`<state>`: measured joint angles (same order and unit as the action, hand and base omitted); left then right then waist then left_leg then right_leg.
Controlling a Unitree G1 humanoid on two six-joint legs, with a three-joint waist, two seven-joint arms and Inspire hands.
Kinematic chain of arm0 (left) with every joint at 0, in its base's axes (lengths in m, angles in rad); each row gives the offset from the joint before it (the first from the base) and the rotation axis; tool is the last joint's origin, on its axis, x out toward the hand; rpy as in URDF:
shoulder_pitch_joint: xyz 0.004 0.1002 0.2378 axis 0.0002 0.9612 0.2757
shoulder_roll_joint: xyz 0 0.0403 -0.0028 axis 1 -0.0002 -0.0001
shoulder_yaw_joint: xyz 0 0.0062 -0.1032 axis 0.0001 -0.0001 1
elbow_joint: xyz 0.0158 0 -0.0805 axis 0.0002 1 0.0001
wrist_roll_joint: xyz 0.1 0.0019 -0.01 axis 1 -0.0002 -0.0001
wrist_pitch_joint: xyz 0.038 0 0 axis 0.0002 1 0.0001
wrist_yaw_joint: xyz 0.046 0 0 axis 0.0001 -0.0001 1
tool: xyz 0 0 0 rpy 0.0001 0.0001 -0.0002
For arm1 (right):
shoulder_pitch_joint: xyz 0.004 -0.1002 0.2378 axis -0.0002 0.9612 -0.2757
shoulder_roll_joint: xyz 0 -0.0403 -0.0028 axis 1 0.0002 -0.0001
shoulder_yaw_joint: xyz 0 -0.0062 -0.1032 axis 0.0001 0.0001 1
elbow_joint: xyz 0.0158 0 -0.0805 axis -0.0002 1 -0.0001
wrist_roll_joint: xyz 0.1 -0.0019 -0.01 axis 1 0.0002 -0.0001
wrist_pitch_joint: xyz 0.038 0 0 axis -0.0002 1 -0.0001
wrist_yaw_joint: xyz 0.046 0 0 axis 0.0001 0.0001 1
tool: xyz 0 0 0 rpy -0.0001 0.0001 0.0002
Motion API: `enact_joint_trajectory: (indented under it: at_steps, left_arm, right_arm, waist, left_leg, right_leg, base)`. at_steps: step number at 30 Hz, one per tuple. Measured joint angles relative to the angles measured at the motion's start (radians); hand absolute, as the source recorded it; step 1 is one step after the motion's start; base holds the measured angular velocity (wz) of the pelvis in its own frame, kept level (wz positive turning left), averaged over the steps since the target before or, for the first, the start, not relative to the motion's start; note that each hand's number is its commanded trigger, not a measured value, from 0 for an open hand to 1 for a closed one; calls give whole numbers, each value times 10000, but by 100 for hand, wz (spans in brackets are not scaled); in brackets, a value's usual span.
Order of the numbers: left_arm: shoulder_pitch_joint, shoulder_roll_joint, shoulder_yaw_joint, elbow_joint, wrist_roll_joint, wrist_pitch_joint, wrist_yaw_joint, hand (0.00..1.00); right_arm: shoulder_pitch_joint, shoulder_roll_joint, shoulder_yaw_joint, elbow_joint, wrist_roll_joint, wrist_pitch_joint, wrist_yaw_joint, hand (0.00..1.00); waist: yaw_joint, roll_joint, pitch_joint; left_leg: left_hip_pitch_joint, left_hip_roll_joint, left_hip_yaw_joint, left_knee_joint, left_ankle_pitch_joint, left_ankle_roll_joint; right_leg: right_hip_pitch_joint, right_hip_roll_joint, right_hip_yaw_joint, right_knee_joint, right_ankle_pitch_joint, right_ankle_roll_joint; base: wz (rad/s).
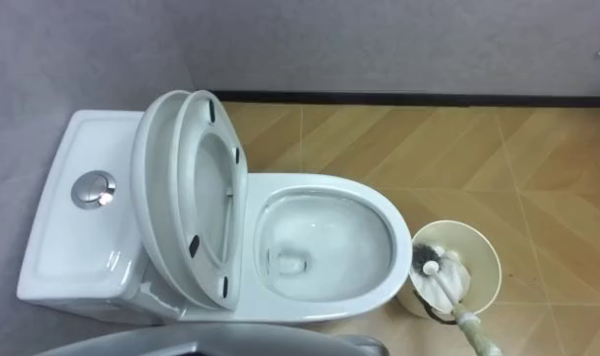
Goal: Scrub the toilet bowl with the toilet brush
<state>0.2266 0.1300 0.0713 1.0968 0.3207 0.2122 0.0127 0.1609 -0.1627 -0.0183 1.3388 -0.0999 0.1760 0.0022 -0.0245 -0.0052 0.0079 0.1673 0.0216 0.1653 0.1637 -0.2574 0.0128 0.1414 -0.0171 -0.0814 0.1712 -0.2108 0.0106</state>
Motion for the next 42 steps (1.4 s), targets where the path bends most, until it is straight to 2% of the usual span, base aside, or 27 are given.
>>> enact_joint_trajectory:
  at_steps: [16, 19, 23, 25, 26, 28, 29, 33, 37, 39, 42]
  left_arm:
    - [-125, -2, 3, -15, 371, -2, 10, 0]
    - [-70, -8, -87, -45, 367, -5, 91, 0]
    - [-15, -22, -192, -216, 397, -59, 273, 0]
    - [-45, -15, -192, -314, 416, -216, 298, 0]
    - [-81, 9, -182, -384, 406, -376, 386, 0]
    - [-168, 17, -175, -410, 218, -894, 735, 0]
    - [-187, 16, -175, -417, 214, -999, 775, 0]
    - [-122, 6, -227, -426, -30, -1310, 1013, 0]
    - [-120, 12, -226, -456, -82, -1464, 1095, 0]
    - [-61, 59, -226, -599, -133, -1505, 1102, 0]
    - [-99, 250, -249, -608, -133, -1771, 1104, 0]
  right_arm:
    - [-52, 11, -67, -171, -248, -8, -392, 0]
    - [-70, 51, -471, -341, -367, -29, -939, 0]
    - [40, 54, -761, -1387, -490, -127, -1971, 0]
    - [11, 59, -926, -2242, -680, -372, -2400, 0]
    - [-3, 71, -969, -2691, -754, -712, -2681, 0]
    - [19, 190, -1055, -3767, -1089, -1133, -3171, 0]
    - [20, 225, -1047, -4077, -1168, -1203, -3275, 0]
    - [-23, 345, -983, -5443, -1888, -1942, -3981, 0]
    - [-24, 346, -710, -6475, -2143, -2263, -4371, 0]
    - [-192, 342, -698, -6548, -2110, -2597, -4744, 0]
    - [-391, 332, -702, -6317, -1646, -2679, -5051, 0]
  waist:
    - [-12, 57, -20]
    - [-48, 58, -21]
    - [-33, 60, -50]
    - [-39, 80, -76]
    - [-103, 90, -81]
    - [-118, 93, -81]
    - [-119, 95, -80]
    - [-21, 59, -83]
    - [49, 12, -87]
    - [44, -20, -90]
    - [23, -94, -104]
  left_leg:
    - [14, 13, 21, 19, 1, -2]
    - [-2, 13, 20, 13, 1, -2]
    - [-142, 35, 152, 35, 1, -3]
    - [-273, 43, 273, 74, 2, -1]
    - [-326, 42, 275, 90, 3, 1]
    - [-344, 41, 379, 70, 6, 1]
    - [-346, 42, 398, 63, 7, 0]
    - [-347, 44, 419, 54, 8, -1]
    - [-516, 41, 422, 92, 13, -1]
    - [-644, 42, 424, 113, 13, 0]
    - [-999, 43, 213, 346, 13, 0]
  right_leg:
    - [-9, 15, 18, 33, 12, -18]
    - [-25, 21, 33, 29, 11, -19]
    - [-279, 32, 133, 177, 9, -21]
    - [-451, 38, 243, 152, 55, -42]
    - [-494, 38, 253, 148, 73, -36]
    - [-548, 41, 293, 172, 74, -35]
    - [-556, 43, 303, 166, 75, -33]
    - [-613, 56, 340, 138, 82, -23]
    - [-788, 50, 360, 155, 90, -17]
    - [-911, 42, 359, 156, 91, -18]
    - [-1095, 24, 238, 182, 102, -32]
  base:
    - [0]
    - [0]
    - [-10]
    - [-18]
    - [-6]
    - [-6]
    - [-8]
    - [-1]
    - [0]
    - [0]
    - [13]
